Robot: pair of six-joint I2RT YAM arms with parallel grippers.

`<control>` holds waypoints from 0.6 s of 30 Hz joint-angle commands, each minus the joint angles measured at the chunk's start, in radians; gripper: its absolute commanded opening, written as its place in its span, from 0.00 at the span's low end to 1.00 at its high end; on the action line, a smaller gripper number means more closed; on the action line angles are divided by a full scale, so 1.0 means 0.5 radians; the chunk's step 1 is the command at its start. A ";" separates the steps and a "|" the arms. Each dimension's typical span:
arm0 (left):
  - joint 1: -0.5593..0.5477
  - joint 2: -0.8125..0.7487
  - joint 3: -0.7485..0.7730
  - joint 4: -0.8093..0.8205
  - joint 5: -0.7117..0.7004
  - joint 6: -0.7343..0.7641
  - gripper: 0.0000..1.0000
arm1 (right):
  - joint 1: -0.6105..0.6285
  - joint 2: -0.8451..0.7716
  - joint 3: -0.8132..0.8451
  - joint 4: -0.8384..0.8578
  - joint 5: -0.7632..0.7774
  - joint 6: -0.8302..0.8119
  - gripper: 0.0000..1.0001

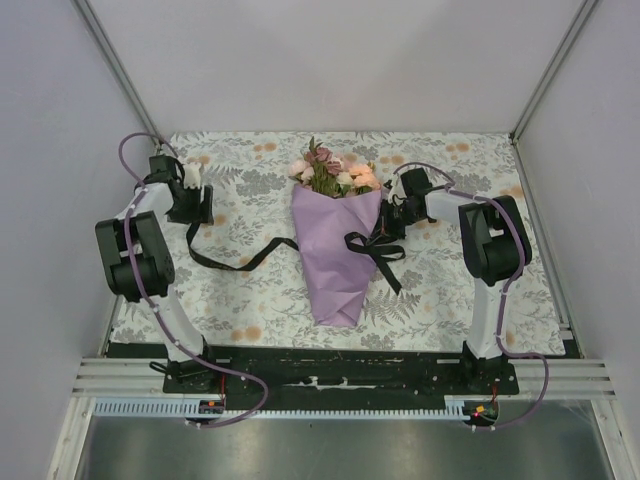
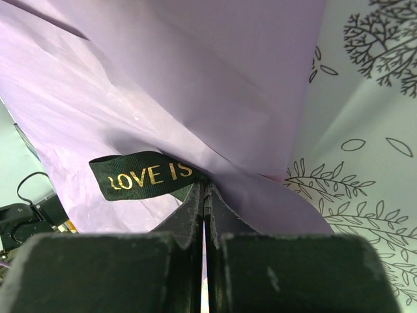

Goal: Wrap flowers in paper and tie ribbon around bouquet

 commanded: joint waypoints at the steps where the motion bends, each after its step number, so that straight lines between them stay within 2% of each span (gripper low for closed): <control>1: -0.002 0.165 0.146 -0.084 -0.326 0.133 0.77 | 0.015 0.007 0.082 -0.049 0.046 -0.067 0.00; 7: -0.002 0.325 0.119 -0.007 -0.617 0.099 0.74 | 0.024 0.028 0.122 -0.077 0.040 -0.082 0.00; 11: 0.041 0.347 0.101 -0.001 -0.502 0.111 0.70 | 0.027 0.028 0.116 -0.080 0.040 -0.085 0.00; 12: 0.047 0.350 0.097 -0.010 -0.419 0.121 0.66 | 0.031 0.025 0.116 -0.077 0.040 -0.085 0.00; 15: 0.060 0.411 0.174 -0.123 -0.232 0.118 0.46 | 0.031 0.028 0.116 -0.077 0.034 -0.091 0.00; 17: 0.063 0.402 0.214 -0.188 0.007 0.105 0.34 | 0.034 0.031 0.116 -0.077 0.031 -0.088 0.00; 18: 0.060 0.378 0.235 -0.197 0.133 0.084 0.19 | 0.028 0.031 0.116 -0.080 0.031 -0.088 0.00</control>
